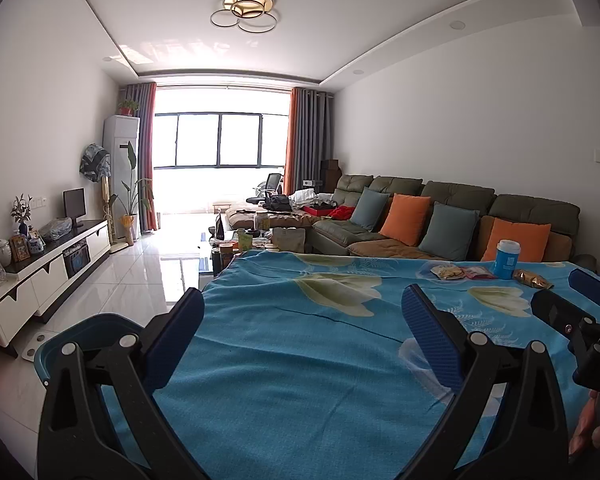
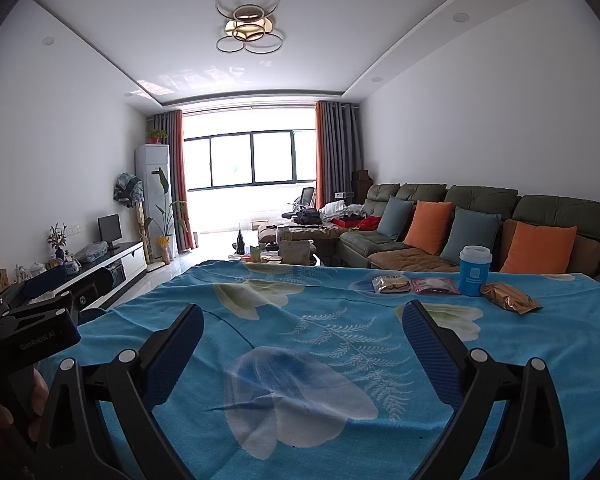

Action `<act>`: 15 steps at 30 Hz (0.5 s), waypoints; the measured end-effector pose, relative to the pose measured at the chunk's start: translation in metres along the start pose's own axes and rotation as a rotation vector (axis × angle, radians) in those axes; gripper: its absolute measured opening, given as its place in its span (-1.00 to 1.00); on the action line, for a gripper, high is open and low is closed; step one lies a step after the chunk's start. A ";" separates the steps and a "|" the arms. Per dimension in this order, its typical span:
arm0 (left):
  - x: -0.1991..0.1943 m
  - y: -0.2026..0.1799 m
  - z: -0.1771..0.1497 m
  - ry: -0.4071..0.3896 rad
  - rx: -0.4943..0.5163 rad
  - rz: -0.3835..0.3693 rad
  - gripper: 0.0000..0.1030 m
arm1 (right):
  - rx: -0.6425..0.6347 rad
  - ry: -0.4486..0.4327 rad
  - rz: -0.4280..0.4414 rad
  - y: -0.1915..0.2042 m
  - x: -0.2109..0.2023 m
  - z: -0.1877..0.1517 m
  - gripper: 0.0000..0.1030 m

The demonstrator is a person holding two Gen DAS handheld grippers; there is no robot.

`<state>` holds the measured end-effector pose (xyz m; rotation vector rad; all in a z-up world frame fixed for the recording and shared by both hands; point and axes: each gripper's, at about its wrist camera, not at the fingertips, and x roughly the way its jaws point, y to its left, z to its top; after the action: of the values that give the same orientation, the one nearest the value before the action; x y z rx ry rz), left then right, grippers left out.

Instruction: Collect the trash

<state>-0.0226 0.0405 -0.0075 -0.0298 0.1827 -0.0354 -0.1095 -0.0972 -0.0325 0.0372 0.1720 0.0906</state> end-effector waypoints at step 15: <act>0.002 0.000 -0.001 0.007 -0.001 0.003 0.89 | 0.000 -0.002 0.001 -0.001 0.001 0.000 0.87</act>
<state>-0.0212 0.0402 -0.0092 -0.0303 0.1900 -0.0323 -0.1085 -0.0976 -0.0328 0.0376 0.1704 0.0910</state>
